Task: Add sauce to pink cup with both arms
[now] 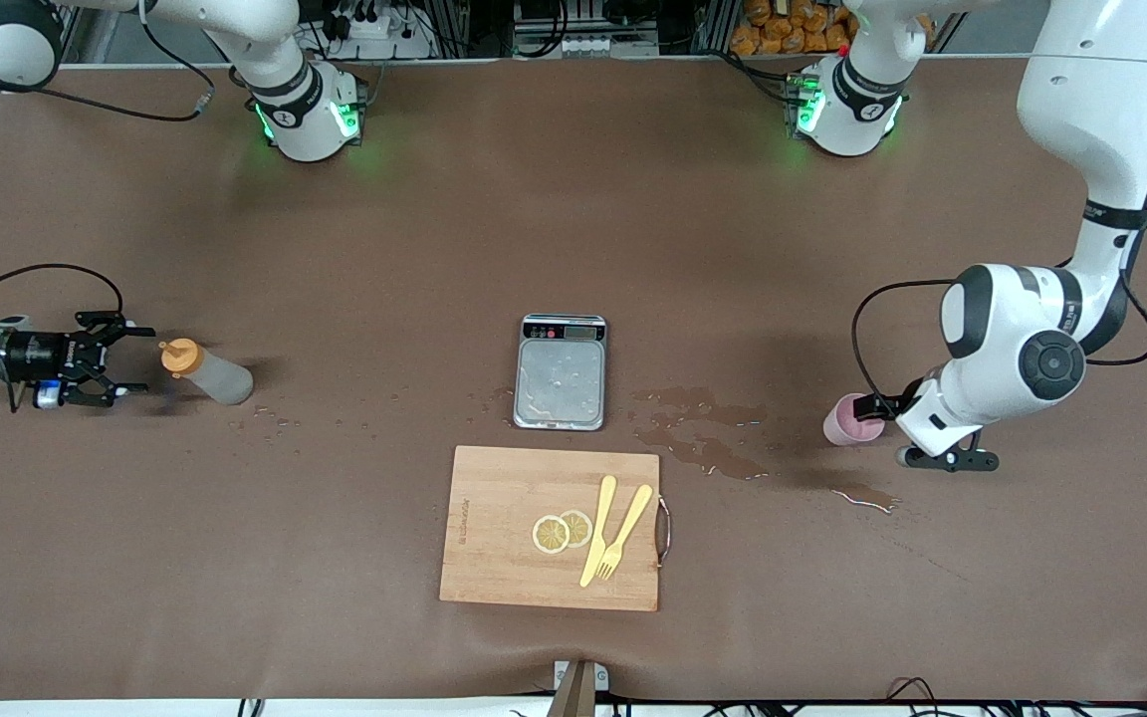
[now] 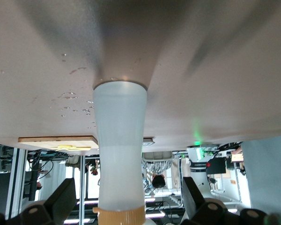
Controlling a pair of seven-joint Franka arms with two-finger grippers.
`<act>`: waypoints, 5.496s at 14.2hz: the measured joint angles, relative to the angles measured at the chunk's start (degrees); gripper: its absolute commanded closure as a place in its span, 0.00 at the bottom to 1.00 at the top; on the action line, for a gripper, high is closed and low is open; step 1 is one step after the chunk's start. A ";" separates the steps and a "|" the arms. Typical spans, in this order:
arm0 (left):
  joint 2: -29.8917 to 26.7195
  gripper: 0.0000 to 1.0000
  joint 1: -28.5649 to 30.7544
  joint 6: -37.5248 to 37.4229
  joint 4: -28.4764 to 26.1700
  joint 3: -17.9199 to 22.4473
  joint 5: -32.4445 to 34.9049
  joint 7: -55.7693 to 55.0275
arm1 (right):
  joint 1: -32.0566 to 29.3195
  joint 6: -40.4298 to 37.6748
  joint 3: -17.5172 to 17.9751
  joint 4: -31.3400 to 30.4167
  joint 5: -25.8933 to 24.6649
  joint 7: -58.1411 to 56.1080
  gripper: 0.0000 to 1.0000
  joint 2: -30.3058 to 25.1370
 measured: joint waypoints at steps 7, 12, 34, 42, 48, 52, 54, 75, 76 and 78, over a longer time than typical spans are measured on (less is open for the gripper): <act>1.06 1.00 -0.13 0.68 0.10 -0.07 0.02 0.34 | 0.00 0.69 0.14 0.12 1.84 0.00 0.00 2.28; 0.96 1.00 -0.21 0.69 0.44 -0.26 0.02 0.44 | 0.54 2.48 0.82 0.15 2.01 0.00 0.00 3.13; -5.35 1.00 -15.45 -2.34 6.48 -11.30 -3.64 -28.64 | 6.29 3.53 1.20 0.14 2.75 -0.37 0.51 4.83; 3.74 1.00 -28.33 -2.33 16.55 -10.76 1.26 -48.87 | 6.55 3.54 1.19 2.02 2.26 0.33 0.55 4.45; 10.49 1.00 -32.59 -2.31 21.66 -10.51 5.08 -55.20 | 8.56 3.59 1.20 7.74 -4.01 5.56 0.53 2.66; 11.34 0.88 -32.84 -2.29 22.11 -10.28 5.24 -55.24 | 9.58 3.74 1.16 9.54 -6.94 7.92 0.53 1.70; 11.34 0.00 -32.85 -2.29 22.28 -10.25 5.24 -55.90 | 10.00 4.04 1.17 10.01 -9.01 9.52 0.53 0.78; -4.01 0.00 -24.65 -23.49 24.67 -9.69 9.04 -44.69 | 25.98 10.32 1.20 12.46 -22.66 40.70 0.57 -10.78; -5.50 0.00 -23.24 -25.54 24.67 -9.73 9.04 -42.41 | 26.69 10.32 1.22 12.46 -23.61 42.19 0.57 -11.24; -8.40 0.00 -20.56 -28.88 24.65 -9.78 8.91 -38.35 | 28.94 10.33 1.28 12.47 -26.99 46.45 0.57 -12.39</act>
